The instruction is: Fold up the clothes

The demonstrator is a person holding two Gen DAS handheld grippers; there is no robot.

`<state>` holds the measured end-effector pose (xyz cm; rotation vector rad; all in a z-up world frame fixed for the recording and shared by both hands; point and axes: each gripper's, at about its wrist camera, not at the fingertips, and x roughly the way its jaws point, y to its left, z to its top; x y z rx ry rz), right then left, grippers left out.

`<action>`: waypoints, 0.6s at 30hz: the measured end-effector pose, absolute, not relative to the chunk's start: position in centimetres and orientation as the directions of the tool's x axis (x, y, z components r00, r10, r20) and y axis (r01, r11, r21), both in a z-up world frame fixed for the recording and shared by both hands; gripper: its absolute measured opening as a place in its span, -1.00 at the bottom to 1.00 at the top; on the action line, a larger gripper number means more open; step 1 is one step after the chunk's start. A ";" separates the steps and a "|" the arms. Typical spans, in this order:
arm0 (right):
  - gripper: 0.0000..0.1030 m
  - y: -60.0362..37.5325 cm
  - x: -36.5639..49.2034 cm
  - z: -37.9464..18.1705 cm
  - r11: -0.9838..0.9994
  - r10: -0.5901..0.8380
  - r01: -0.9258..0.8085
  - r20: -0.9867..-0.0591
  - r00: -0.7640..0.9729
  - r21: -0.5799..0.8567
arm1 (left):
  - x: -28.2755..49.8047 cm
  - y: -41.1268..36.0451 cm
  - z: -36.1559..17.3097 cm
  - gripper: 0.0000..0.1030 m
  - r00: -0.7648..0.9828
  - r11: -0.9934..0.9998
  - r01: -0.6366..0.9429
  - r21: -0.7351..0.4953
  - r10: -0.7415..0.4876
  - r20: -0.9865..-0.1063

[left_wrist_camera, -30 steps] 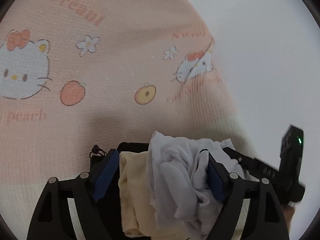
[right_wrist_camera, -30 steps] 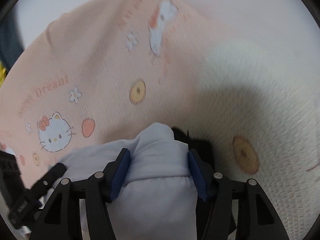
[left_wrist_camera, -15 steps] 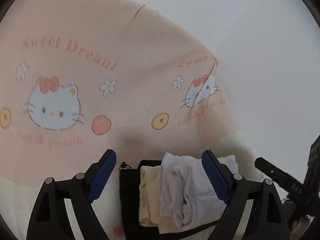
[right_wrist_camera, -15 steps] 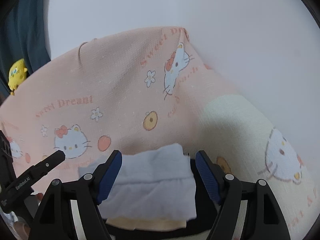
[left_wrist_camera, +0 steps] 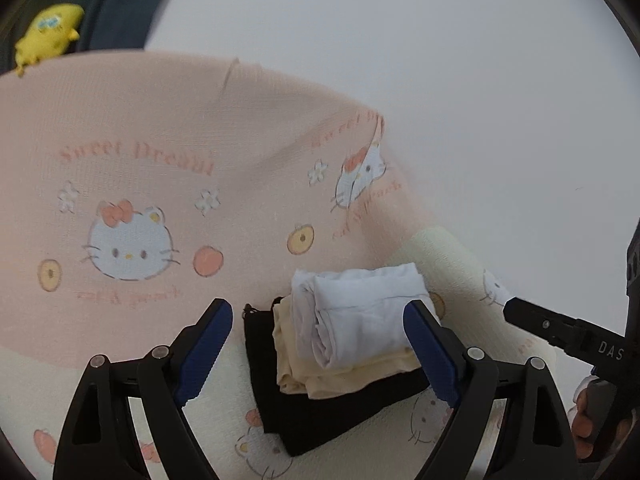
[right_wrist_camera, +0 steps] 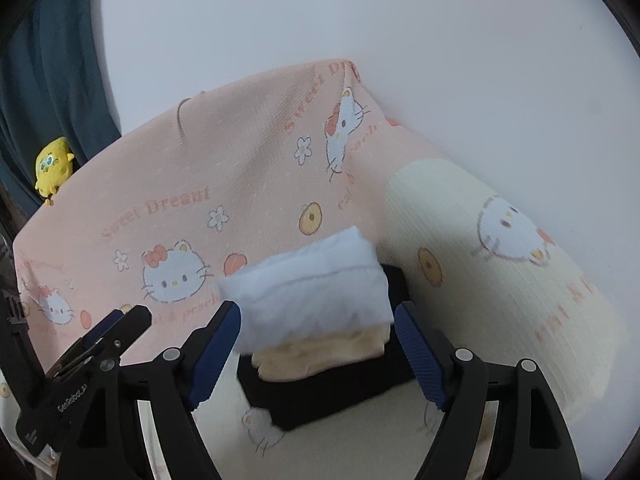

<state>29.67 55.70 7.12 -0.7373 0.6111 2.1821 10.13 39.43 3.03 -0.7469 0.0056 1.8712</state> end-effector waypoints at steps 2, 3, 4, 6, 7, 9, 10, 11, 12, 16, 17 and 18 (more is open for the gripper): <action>0.54 53.9 30.1 7.9 -0.614 0.493 -0.766 -0.664 -0.562 0.192 | 10.8 37.6 3.8 0.70 -0.242 -0.435 -0.840 -0.325 0.836 -0.493; 0.54 53.2 30.1 8.3 -0.613 0.496 -0.766 -0.661 -0.562 0.192 | 11.1 36.7 4.3 0.70 -0.244 -0.437 -0.839 -0.323 0.834 -0.494; 0.54 52.4 30.3 8.7 -0.612 0.501 -0.767 -0.656 -0.564 0.192 | 11.4 35.8 4.7 0.70 -0.249 -0.438 -0.840 -0.320 0.835 -0.491; 0.54 50.7 30.7 9.5 -0.610 0.513 -0.768 -0.641 -0.571 0.196 | 12.0 33.9 5.6 0.70 -0.258 -0.440 -0.840 -0.317 0.839 -0.480; 0.54 49.9 30.9 9.9 -0.609 0.519 -0.768 -0.634 -0.574 0.198 | 12.3 33.0 6.1 0.70 -0.261 -0.437 -0.841 -0.318 0.844 -0.469; 0.54 48.2 31.5 10.5 -0.610 0.539 -0.771 -0.616 -0.574 0.184 | 13.0 31.4 7.0 0.70 -0.273 -0.436 -0.844 -0.312 0.851 -0.449; 0.54 47.4 31.8 10.8 -0.611 0.551 -0.772 -0.606 -0.573 0.174 | 13.4 30.6 7.5 0.70 -0.282 -0.437 -0.846 -0.306 0.854 -0.438; 0.54 46.6 32.1 11.1 -0.612 0.563 -0.774 -0.597 -0.572 0.164 | 13.9 29.7 7.9 0.70 -0.294 -0.439 -0.848 -0.298 0.856 -0.425; 0.54 45.8 32.4 11.3 -0.612 0.575 -0.775 -0.587 -0.571 0.154 | 14.5 28.7 8.4 0.70 -0.322 -0.448 -0.850 -0.277 0.858 -0.401; 0.54 41.7 34.7 11.8 -0.605 0.627 -0.788 -0.542 -0.559 0.113 | 16.7 25.6 9.3 0.70 -0.430 -0.511 -0.840 -0.183 0.832 -0.350; 0.55 40.7 35.4 11.8 -0.601 0.635 -0.791 -0.534 -0.558 0.112 | 17.1 24.9 9.4 0.70 -0.450 -0.527 -0.833 -0.167 0.822 -0.348; 0.57 39.7 35.9 11.8 -0.599 0.642 -0.793 -0.524 -0.560 0.112 | 17.5 24.2 9.4 0.70 -0.465 -0.540 -0.827 -0.156 0.814 -0.348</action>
